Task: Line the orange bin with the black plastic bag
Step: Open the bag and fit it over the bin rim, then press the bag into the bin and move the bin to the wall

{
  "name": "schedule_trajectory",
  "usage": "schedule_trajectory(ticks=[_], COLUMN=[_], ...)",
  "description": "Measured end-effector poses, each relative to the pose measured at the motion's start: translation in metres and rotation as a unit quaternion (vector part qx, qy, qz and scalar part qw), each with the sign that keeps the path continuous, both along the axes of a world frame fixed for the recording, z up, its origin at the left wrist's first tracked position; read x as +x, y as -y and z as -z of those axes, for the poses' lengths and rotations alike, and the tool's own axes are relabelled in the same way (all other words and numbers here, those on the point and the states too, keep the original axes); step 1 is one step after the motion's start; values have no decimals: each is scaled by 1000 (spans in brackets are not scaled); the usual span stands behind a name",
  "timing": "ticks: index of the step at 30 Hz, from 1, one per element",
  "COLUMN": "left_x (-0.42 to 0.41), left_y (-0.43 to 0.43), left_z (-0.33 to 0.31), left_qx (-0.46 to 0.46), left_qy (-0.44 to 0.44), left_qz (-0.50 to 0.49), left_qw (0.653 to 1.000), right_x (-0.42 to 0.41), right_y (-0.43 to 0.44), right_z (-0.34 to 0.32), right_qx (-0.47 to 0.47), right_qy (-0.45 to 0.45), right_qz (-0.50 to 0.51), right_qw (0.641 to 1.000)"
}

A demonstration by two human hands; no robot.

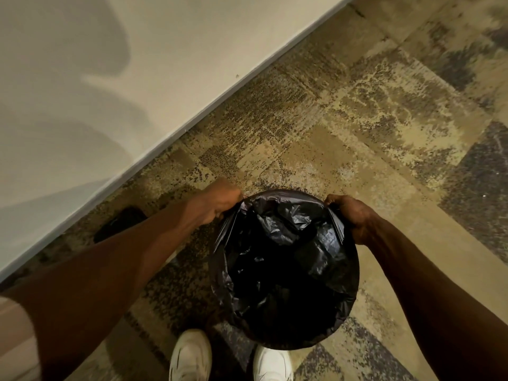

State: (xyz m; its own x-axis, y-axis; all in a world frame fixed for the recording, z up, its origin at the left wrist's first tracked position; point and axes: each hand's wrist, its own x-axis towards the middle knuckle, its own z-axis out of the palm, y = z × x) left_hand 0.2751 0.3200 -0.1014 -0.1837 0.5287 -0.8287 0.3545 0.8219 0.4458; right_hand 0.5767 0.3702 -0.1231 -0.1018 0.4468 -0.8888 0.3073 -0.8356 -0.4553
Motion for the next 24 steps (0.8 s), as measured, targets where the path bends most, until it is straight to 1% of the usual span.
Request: schedule_trajectory(ticks=[3,6,9,10,13,14,17,19,20,22,24], left_x=[-3,-1,-1,-1,-3,-4,-6,-3,-1,4,8], left_y=[0,4,11,15,28,34,55,72,80,96,110], left_z=[6,9,18,19,19,18,6,-7,-13,-23,-27], left_qx=[-19,-11,-1,1,46,63,120,148,154,163,177], left_qy=[-8,-11,-7,-13,-74,-85,-134,-127,-111,-98,-98], left_qz=[-9,-20,-58,-58,-67,-76,-101,-139,-156,-149,-133], left_qw=[1000,1000,998,998,994,992,979,971,969,970,970], right_x=[1,4,8,10,13,14,12,9,10,10,9], right_y=[-4,-3,-1,0,7,9,19,31,38,54,71], right_z=[2,2,3,5,6,5,0,-6,-7,-12,-18], right_qx=[-9,-29,-48,-52,-49,-31,60,113,144,225,288], right_qy=[22,27,25,28,44,58,116,133,142,177,238], right_qz=[-3,-13,-17,-17,1,23,87,127,154,204,202], right_qw=[1000,999,998,998,998,998,988,976,967,936,905])
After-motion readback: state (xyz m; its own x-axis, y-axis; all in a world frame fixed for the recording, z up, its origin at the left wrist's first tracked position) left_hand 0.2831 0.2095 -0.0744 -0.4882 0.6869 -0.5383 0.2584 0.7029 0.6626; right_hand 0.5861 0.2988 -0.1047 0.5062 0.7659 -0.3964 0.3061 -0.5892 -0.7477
